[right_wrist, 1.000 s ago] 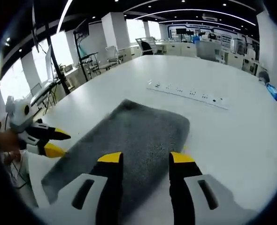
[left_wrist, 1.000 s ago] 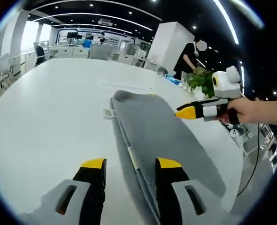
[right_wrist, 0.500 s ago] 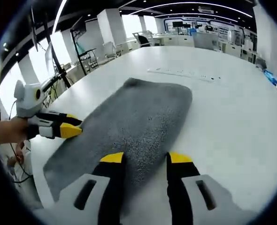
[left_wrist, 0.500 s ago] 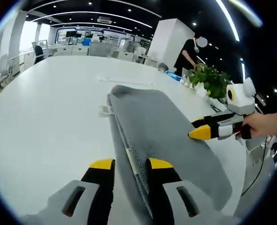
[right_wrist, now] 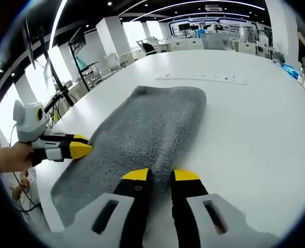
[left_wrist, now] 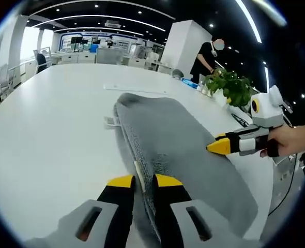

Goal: Fold the towel on the table until its edges align and the towel forms a compact rectangular stack.

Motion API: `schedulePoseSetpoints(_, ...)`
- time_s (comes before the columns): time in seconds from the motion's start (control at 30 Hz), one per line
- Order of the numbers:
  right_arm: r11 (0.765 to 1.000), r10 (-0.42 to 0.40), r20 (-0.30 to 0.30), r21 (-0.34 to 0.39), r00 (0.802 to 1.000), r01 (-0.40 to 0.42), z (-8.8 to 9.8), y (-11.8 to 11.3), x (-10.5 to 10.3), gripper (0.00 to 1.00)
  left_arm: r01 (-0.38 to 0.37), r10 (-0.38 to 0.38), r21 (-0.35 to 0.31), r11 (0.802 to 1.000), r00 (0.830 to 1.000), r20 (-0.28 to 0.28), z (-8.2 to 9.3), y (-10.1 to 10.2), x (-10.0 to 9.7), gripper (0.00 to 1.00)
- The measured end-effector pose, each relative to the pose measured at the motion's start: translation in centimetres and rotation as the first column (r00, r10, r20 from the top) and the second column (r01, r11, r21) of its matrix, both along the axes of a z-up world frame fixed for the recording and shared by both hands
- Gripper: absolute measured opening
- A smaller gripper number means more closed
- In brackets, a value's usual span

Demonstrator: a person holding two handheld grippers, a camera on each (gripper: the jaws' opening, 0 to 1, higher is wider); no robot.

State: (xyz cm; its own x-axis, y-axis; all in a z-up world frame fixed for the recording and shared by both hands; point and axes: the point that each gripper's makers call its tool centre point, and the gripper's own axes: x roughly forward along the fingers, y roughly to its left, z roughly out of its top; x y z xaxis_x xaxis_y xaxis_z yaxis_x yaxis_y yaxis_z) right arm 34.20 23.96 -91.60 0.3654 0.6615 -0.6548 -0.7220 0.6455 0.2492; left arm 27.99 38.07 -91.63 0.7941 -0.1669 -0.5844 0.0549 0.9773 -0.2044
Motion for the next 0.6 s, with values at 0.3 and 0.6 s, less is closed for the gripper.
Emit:
schedulePoseSetpoints(0.3,0.998,0.002,0.032,-0.057,0.999,-0.001,-0.2,-2.0,0.4,0.05,0.033,-0.032,0.033,0.999,0.999,-0.008,-0.1,-2.4,0.8,0.1)
schedulePoseSetpoints(0.6,0.994,-0.021,0.054,-0.102,0.998,0.027,-0.2,-7.0,1.1,0.06,0.084,-0.084,0.015,0.996,0.996,-0.008,-0.2,-7.5,1.3,0.1)
